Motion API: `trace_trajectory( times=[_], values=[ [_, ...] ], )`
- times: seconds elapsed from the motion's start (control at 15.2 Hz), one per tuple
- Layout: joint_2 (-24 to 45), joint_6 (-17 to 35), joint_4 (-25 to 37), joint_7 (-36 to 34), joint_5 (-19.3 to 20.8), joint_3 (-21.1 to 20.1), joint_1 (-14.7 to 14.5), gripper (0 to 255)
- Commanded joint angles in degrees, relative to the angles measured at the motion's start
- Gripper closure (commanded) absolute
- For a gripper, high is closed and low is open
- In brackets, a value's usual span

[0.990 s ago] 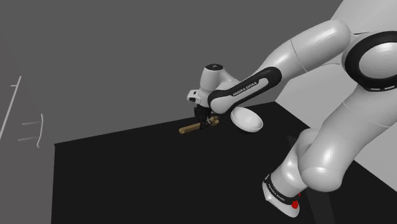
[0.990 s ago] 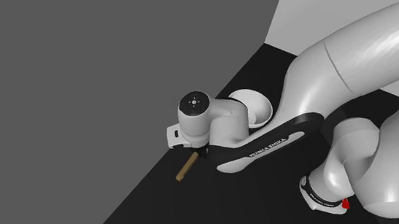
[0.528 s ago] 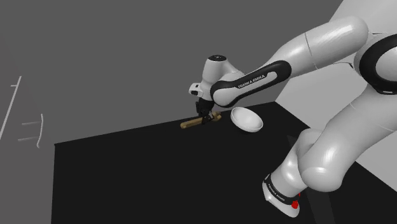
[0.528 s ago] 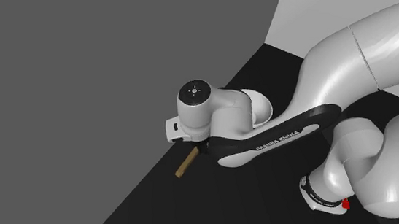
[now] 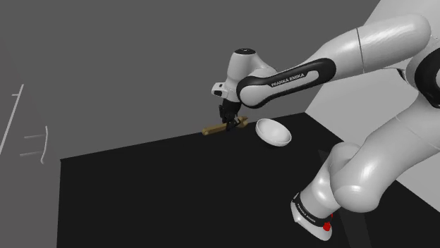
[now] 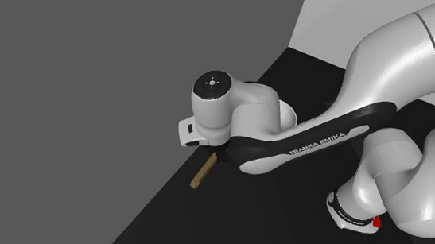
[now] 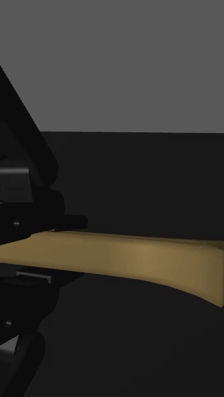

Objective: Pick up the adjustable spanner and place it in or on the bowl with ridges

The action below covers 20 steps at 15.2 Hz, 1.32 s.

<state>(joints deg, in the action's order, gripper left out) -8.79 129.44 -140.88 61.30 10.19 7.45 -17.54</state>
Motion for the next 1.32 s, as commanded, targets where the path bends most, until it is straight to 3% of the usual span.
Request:
trace_trajectory(
  times=[0.0,0.73,1.25],
  values=[
    [-1.03,-1.70,0.66,0.18,-0.08,-0.05,-0.03,255],
    [-5.41,-10.56,5.17,1.06,-0.57,-0.41,-0.21,255],
    [-15.56,-10.12,-4.08,9.46,4.12,5.82,5.30,255]
  ],
)
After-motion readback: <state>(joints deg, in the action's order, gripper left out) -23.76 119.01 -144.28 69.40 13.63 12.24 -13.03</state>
